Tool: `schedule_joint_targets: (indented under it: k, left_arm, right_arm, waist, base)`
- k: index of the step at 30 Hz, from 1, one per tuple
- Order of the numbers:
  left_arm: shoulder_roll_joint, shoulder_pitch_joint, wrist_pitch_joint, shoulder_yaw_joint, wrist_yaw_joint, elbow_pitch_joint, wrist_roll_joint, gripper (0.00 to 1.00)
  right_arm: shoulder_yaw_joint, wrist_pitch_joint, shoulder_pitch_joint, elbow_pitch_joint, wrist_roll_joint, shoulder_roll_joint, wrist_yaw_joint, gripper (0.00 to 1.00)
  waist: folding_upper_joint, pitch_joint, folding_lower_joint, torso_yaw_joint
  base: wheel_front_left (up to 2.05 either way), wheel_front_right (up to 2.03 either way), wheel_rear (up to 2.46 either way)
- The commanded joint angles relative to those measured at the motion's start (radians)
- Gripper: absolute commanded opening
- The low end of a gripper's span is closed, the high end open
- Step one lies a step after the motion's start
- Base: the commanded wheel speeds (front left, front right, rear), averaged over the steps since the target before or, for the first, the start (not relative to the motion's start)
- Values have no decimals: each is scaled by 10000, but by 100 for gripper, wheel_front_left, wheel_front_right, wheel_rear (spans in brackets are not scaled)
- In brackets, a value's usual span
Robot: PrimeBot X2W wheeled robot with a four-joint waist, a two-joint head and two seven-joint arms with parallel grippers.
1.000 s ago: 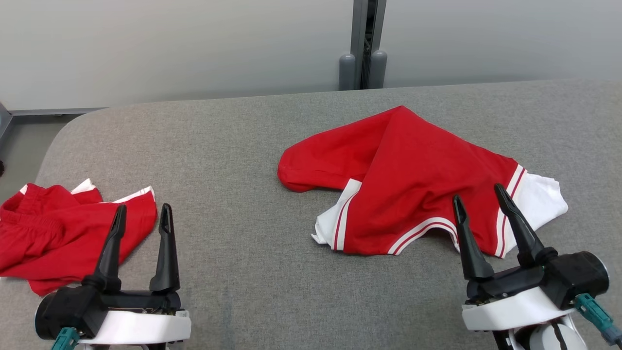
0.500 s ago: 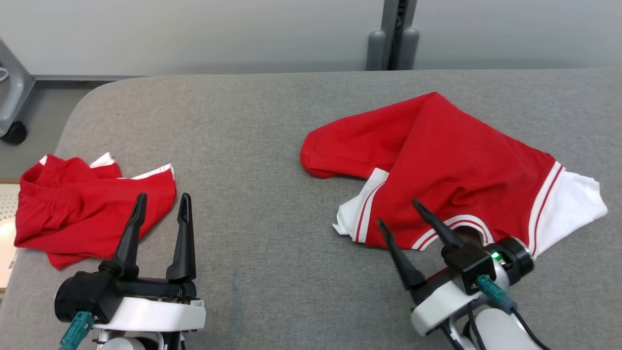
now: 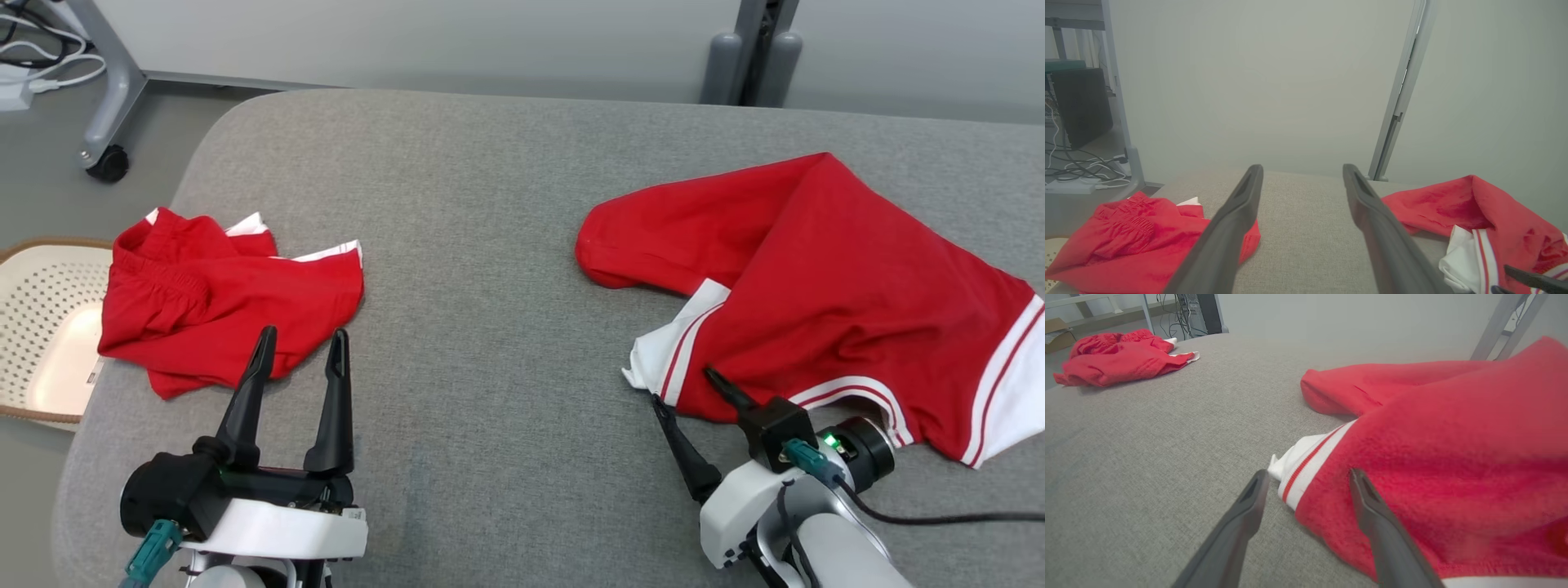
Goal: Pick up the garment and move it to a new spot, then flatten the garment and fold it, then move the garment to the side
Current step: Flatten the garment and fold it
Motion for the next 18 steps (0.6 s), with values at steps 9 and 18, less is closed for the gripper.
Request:
schedule_joint_targets:
  k: [9, 18]
  left_arm:
    - [28, -214, -33, -384, 0, -69, -222, 100]
    - [28, -274, -33, -420, 25, -9, -330, 100]
  right_arm:
    - [-320, 686, -601, 1007, -152, -82, -3, 100]
    - [-635, 784, -801, 1384, -150, -88, -3, 0]
  waist:
    - [0, 272, 0, 451]
    - [0, 314, 0, 640]
  base:
    - [0, 0, 0]
    - [0, 0, 0]
